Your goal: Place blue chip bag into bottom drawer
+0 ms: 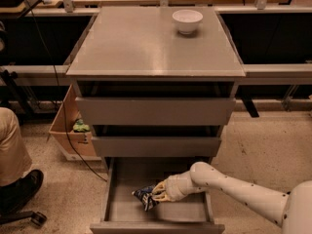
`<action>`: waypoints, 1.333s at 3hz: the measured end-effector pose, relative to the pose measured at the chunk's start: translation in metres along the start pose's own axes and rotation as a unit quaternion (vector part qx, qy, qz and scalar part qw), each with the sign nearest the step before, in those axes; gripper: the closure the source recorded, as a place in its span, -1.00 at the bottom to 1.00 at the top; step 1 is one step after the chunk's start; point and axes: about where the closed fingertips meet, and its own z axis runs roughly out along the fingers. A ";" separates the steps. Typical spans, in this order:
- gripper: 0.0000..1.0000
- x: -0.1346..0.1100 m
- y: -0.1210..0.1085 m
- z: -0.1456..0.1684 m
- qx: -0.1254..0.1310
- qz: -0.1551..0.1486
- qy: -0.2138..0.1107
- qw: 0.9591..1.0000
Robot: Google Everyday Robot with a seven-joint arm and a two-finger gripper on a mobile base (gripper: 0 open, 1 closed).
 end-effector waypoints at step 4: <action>1.00 0.111 -0.063 0.054 0.041 -0.034 0.029 0.998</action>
Offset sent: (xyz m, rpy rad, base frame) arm 0.0786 -0.0488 -0.0633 -0.1092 -0.1360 -0.0614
